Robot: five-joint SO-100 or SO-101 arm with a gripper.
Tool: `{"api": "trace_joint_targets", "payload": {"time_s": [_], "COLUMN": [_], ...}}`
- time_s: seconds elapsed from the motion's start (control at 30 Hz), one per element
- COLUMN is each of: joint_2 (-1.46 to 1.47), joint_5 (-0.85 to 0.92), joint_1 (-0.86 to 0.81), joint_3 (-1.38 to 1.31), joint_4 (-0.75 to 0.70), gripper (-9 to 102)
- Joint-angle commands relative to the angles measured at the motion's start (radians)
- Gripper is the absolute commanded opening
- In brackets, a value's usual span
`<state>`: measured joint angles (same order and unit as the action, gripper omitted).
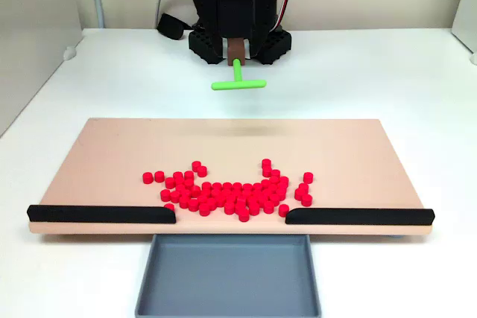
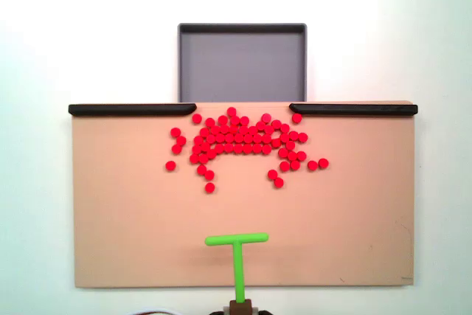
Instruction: Gather the bottom side granules
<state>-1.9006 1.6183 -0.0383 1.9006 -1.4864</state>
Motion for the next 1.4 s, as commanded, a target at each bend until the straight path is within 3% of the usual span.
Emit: {"api": "trace_joint_targets", "payload": {"time_s": [0.0,1.37], "joint_2": [-0.035,-0.046], "joint_5": [0.011,0.005], "joint_1": [-0.005,-0.012], "joint_3": [-0.029,-0.02], "joint_4": [0.003,0.008], "gripper": [0,0]}}
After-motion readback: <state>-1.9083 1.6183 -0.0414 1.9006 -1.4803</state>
